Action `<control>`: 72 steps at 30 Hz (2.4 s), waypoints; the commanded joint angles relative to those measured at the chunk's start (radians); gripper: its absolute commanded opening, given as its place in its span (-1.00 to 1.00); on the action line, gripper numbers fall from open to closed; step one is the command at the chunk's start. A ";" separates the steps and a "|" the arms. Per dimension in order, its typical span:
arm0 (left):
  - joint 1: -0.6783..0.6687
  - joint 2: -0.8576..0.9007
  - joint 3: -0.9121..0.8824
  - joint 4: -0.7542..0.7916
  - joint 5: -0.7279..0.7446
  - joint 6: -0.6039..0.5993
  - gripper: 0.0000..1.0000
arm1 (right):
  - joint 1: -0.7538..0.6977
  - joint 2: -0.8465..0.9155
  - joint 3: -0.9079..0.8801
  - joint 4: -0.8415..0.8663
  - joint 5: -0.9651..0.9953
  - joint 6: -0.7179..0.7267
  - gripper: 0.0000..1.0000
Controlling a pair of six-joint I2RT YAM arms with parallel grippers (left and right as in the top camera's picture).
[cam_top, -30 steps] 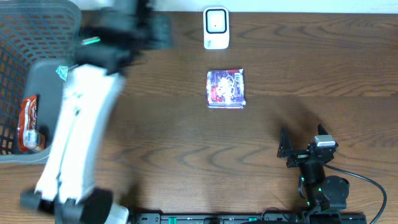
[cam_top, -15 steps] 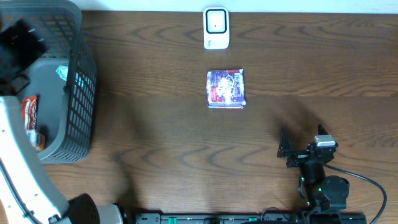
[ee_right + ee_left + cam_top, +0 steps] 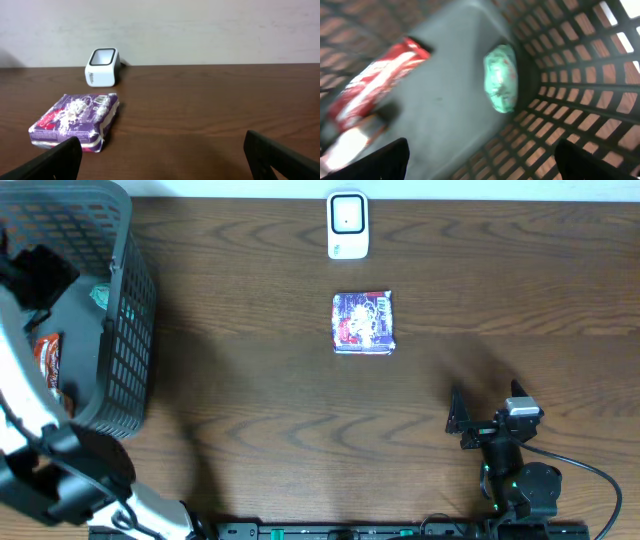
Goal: Scan the item barcode
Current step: 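Move the left gripper back into the basket and grasp the green wipes, then carry the green wipes to the scanner, barcode facing it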
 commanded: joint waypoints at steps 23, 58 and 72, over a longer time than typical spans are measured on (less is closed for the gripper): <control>-0.063 0.420 -0.004 0.264 0.135 -0.106 0.66 | -0.013 -0.005 -0.003 -0.003 0.006 -0.011 0.99; -0.016 -0.036 -0.022 0.130 0.004 -0.066 -0.86 | -0.013 -0.005 -0.003 -0.002 0.005 -0.011 0.99; -0.169 -0.504 -0.023 0.117 0.435 0.077 -0.85 | -0.013 -0.005 -0.003 -0.003 0.006 -0.011 0.99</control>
